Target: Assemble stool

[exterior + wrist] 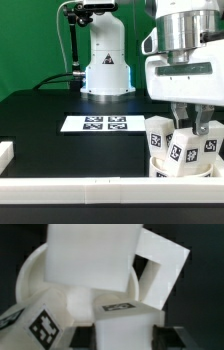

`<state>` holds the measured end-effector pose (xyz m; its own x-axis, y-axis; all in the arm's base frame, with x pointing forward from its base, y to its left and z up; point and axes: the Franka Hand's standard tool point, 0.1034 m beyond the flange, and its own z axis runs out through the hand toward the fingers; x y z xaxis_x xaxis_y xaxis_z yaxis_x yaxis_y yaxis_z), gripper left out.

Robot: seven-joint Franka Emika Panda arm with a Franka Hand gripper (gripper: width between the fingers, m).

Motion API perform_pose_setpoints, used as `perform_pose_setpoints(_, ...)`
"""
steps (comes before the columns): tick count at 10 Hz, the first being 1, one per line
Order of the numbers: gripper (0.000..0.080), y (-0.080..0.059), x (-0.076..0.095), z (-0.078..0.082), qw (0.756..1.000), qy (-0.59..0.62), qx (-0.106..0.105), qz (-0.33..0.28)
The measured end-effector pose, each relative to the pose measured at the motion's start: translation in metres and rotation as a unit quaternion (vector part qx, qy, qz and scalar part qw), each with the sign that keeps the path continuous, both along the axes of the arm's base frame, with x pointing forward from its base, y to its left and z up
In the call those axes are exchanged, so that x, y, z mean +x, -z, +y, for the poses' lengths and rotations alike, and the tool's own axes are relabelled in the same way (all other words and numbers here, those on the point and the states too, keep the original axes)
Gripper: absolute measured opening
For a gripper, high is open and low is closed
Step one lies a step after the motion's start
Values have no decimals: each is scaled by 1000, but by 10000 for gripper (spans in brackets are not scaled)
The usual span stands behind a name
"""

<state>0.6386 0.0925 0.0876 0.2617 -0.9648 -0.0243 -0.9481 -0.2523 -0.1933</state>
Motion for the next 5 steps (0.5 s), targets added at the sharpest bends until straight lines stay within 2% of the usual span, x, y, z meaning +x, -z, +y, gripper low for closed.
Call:
perform_pose_setpoints(2, 259, 0, 0, 2, 999, 41, 11, 2)
perform_pose_setpoints(3, 250, 0, 0, 3, 995, 94, 25, 6)
perform_pose_setpoints(5, 258, 0, 0, 4, 993, 116, 32, 8)
